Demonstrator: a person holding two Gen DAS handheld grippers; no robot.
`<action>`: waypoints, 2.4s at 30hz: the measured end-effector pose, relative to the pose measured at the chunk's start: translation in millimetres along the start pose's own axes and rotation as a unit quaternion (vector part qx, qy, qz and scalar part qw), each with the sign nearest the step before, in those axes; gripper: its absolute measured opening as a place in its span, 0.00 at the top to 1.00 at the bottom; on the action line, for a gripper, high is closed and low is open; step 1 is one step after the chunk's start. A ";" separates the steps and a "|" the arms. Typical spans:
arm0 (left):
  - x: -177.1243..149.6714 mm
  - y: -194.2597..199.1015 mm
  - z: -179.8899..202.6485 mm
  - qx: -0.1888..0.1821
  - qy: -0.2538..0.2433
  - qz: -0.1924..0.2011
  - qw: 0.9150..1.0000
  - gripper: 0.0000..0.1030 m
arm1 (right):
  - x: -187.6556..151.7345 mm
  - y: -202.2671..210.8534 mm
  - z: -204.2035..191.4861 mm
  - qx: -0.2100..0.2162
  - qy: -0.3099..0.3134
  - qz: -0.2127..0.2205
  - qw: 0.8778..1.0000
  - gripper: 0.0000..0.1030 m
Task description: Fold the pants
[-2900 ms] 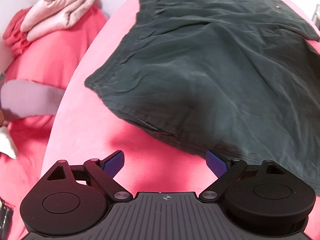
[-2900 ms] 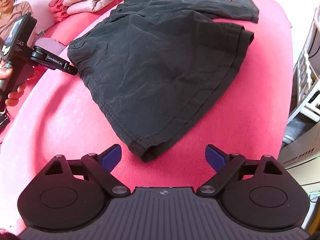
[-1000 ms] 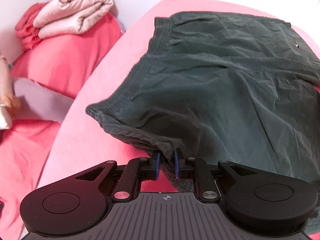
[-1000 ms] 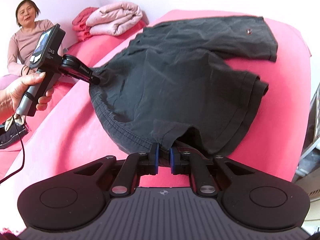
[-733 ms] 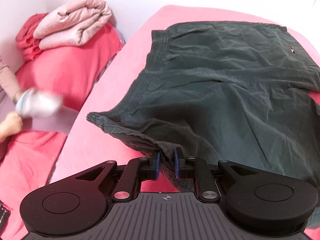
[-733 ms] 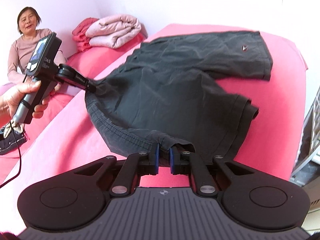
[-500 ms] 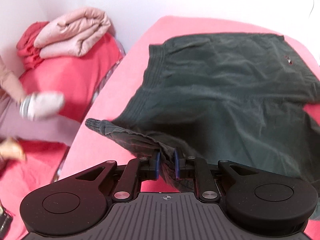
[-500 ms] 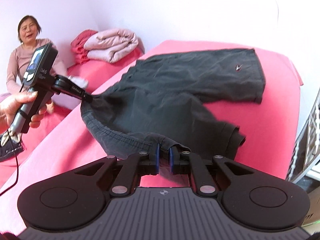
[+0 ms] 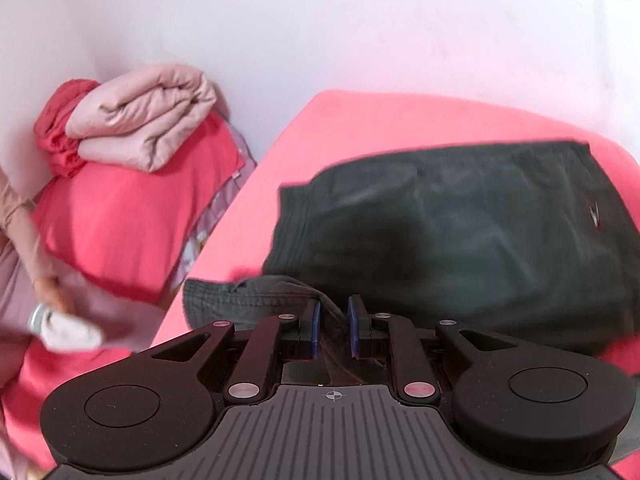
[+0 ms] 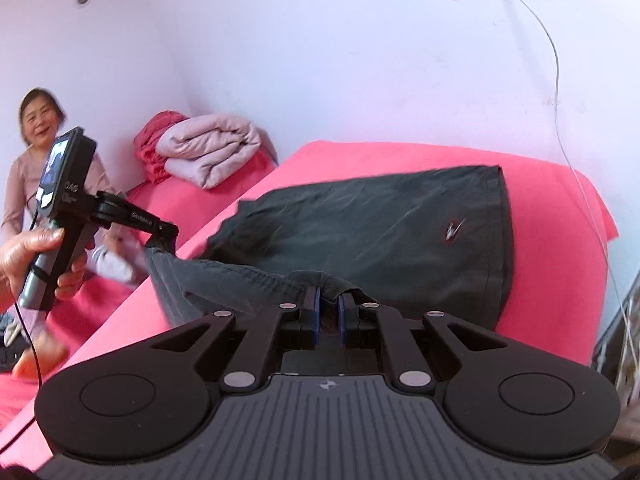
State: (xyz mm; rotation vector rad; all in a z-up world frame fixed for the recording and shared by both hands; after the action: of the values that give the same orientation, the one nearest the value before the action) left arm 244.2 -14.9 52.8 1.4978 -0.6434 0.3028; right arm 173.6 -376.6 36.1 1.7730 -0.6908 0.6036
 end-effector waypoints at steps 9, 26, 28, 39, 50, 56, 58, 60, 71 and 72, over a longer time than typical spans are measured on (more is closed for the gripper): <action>125.3 -108.4 33.9 -0.021 -0.005 -0.011 1.000 0.32 | 100.2 -107.9 86.6 -0.018 -0.010 -0.015 1.000 0.89; 139.7 -156.2 -38.5 0.019 0.012 -0.101 0.995 0.00 | 117.9 -229.7 134.3 -0.014 0.013 -0.091 0.996 0.89; 127.1 -150.8 -56.7 0.032 0.022 -0.122 0.992 0.00 | 114.1 -229.9 135.4 -0.015 0.008 -0.092 0.996 0.89; 95.7 -157.7 -98.8 0.040 0.059 -0.171 0.983 0.00 | 110.1 -229.8 131.7 -0.023 0.017 -0.090 0.995 0.89; 91.1 -155.2 -112.0 0.037 0.068 -0.168 0.983 0.00 | 104.7 -234.0 127.1 -0.028 0.015 -0.092 0.995 0.88; 82.5 -155.8 -113.1 0.017 0.083 -0.165 0.983 0.00 | 102.9 -235.5 125.3 -0.031 0.018 -0.094 0.995 0.88; 82.7 -157.7 -111.9 0.003 0.091 -0.159 0.983 0.00 | 103.2 -235.7 124.1 -0.032 0.019 -0.093 0.995 0.88; 82.8 -159.9 -111.0 -0.009 0.101 -0.154 0.983 0.00 | 102.8 -235.2 124.1 -0.032 0.017 -0.093 0.995 0.88; 91.7 -160.0 -92.8 0.030 0.066 -0.136 0.988 0.22 | 100.5 -235.1 122.6 -0.034 0.022 -0.089 0.995 0.88; 93.5 -158.7 -93.9 0.035 0.069 -0.136 0.988 0.35 | 101.0 -234.6 122.4 -0.034 0.023 -0.087 0.995 0.88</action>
State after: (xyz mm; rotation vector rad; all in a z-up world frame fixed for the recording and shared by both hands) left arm 427.8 46.1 -20.1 1.5956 -0.3160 0.2178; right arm 418.9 -452.6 -83.6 1.7300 -0.5130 0.4939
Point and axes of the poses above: each gripper's, at about its wrist camera, not at the fingertips, and y roughly against the way its jaws point, z to its right, x to its top, the point moved 1 cm from there along -y, roughly the way its jaws point, and after that the axes turned 10 degrees about -x, right-handed, at the moved point
